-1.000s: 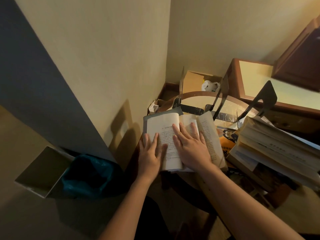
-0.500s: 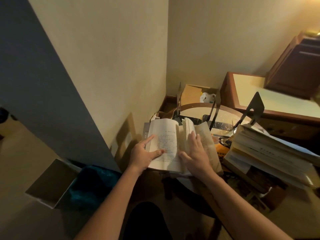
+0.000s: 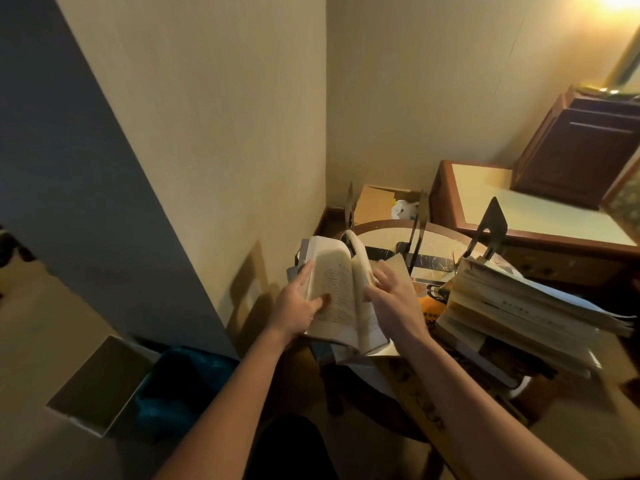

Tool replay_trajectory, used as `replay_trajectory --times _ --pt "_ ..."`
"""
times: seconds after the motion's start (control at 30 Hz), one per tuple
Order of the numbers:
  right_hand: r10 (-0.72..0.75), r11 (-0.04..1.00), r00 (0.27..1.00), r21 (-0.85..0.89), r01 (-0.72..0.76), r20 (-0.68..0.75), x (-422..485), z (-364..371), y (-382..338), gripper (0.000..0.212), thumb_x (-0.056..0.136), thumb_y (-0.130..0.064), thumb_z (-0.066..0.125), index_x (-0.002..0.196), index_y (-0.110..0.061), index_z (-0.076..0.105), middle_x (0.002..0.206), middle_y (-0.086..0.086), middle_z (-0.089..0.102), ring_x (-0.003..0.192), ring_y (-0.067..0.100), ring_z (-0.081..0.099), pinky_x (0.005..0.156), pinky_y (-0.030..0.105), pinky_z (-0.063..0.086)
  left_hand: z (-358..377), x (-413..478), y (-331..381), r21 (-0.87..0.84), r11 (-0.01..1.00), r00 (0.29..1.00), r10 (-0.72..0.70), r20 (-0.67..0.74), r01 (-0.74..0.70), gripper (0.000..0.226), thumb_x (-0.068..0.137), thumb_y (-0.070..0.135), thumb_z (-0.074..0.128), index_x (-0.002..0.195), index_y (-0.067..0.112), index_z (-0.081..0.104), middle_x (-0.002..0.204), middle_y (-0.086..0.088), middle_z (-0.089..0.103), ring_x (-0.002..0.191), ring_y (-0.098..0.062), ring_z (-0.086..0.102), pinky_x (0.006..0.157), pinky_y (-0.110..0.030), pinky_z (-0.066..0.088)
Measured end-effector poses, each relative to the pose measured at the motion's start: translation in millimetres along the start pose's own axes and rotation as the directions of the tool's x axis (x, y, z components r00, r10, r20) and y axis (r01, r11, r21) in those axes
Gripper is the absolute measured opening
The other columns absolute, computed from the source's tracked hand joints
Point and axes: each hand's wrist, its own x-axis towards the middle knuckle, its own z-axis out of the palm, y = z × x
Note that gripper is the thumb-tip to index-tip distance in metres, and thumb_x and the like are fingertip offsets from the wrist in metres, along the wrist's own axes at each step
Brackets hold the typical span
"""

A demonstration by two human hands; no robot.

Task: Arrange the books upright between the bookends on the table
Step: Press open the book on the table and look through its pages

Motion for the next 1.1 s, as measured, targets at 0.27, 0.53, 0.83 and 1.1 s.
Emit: replay_trajectory --times 0.27,0.53,0.83,1.1 --pt "-0.142 0.983 0.978 -0.096 0.157 0.153 -12.0 34.5 -11.7 0.063 0.1 -0.04 0.053 0.157 -0.026 0.029 0.156 0.004 0.04 0.13 0.016 0.045 0.098 0.025 0.04 -5.7 -0.3 0.6 -0.19 0.979 0.993 -0.088 -0.085 0.07 0.051 0.105 0.044 0.042 0.154 0.037 0.033 0.152 0.002 0.046 0.118 -0.017 0.056 0.083 -0.023 0.048" --pt "-0.152 0.987 0.962 -0.021 0.161 0.227 2.3 35.8 7.9 0.061 0.097 -0.003 0.051 0.149 -0.035 0.043 0.153 -0.006 0.044 0.131 0.014 0.05 0.085 0.013 0.048 -2.8 -3.4 -20.8 -0.202 0.974 0.993 -0.112 -0.032 0.104 0.106 0.073 0.048 0.081 0.159 0.03 0.021 0.149 0.0 0.046 0.127 -0.018 0.049 0.087 -0.024 0.052" --pt "-0.132 0.834 0.948 -0.484 0.264 0.291 24.4 32.5 43.0 0.049 0.105 -0.046 0.037 0.153 -0.046 0.027 0.164 -0.012 0.018 0.154 0.018 0.005 0.125 0.048 0.002 -1.4 1.5 -51.7 -0.364 0.916 0.981 -0.193 -0.026 0.171 0.099 0.076 0.033 0.085 0.157 0.032 0.029 0.144 0.0 0.05 0.119 -0.016 0.057 0.095 -0.039 0.056" --pt "-0.086 0.625 0.913 -0.692 0.361 0.398 38.9 46.6 53.9 0.057 0.099 -0.067 0.017 0.151 -0.058 -0.007 0.164 -0.014 -0.015 0.147 0.019 -0.029 0.115 0.05 -0.023 2.3 4.1 -75.5 -0.247 0.914 0.939 -0.342 -0.04 0.323 0.091 0.076 0.063 0.074 0.154 0.039 0.033 0.142 -0.002 0.053 0.126 -0.024 0.054 0.101 -0.048 0.051"
